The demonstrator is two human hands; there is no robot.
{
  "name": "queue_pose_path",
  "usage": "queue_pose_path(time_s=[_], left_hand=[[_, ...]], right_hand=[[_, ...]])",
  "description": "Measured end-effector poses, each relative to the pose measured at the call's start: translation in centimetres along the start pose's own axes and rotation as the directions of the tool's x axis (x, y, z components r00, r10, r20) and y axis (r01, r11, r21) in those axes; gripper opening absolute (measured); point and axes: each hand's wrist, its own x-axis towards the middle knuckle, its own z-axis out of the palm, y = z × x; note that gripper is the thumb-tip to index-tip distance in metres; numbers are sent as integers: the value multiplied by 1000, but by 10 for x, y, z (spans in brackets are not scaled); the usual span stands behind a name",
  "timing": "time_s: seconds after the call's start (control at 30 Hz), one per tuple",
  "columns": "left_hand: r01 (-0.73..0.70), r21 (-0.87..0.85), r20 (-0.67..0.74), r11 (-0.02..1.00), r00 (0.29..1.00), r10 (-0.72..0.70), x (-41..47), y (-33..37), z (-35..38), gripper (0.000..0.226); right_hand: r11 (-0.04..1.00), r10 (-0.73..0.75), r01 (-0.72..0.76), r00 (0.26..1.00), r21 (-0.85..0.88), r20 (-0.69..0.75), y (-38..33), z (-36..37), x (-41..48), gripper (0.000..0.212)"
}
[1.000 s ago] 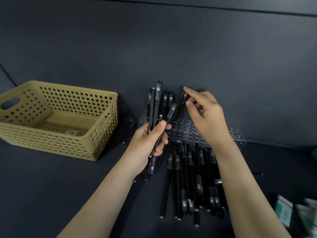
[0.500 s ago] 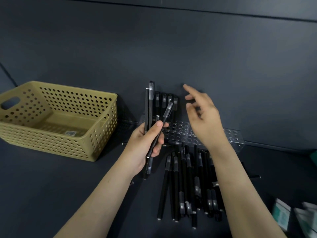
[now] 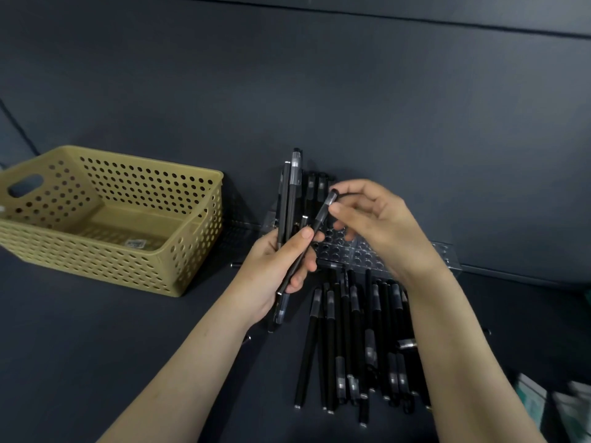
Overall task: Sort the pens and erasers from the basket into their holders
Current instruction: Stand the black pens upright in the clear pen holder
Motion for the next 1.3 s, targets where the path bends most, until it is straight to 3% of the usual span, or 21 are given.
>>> queue_pose_path(time_s=[0.1,0.2,0.27,0.33,0.5,0.77,0.93,1.03,1.1,1.17,1.3], left_hand=[[5,15,11,1000,1000,-5,0,-1,0,40],[5,30,-36,1000,999,-4,1,0,0,47],[-1,62,-93,998,996,6,2,0,-1,41],[12,112,-154,994,988,5,4,-2,-3,35],[36,82,-211,996,977,-18,7,-5,-1,20],[-29,90,-97,996,995,38,2,-2,2,22],[0,57,-75,998,997,4,-1,4,1,26],[-16,110,-52,994,998,22,-3,6,2,33],[-25,135,-38,991,999,31,-4,6,3,37],[-25,130,-33,991,999,30,-6,5,4,38],[-35,158,-11,987,999,38,-8,3,5,38]], right_hand=[[996,2,2,999,84,-52,0,1,2,17],[961,-98,173,942,214,-322,-4,-7,5,20],[941,-179,295,851,167,-493,-6,-18,5,20],[944,-254,327,795,37,-552,-5,-26,2,19],[935,-355,311,782,-173,-513,5,-24,0,22],[878,-436,288,810,-383,-391,11,-21,4,23],[639,-602,310,772,-704,-206,29,-18,9,31],[539,-607,288,784,-792,-128,32,-17,10,36],[571,-582,289,802,-768,-131,29,-15,9,37],[672,-531,294,831,-680,-166,20,-12,6,32],[920,-249,201,963,-336,-104,-5,-8,-3,14]])
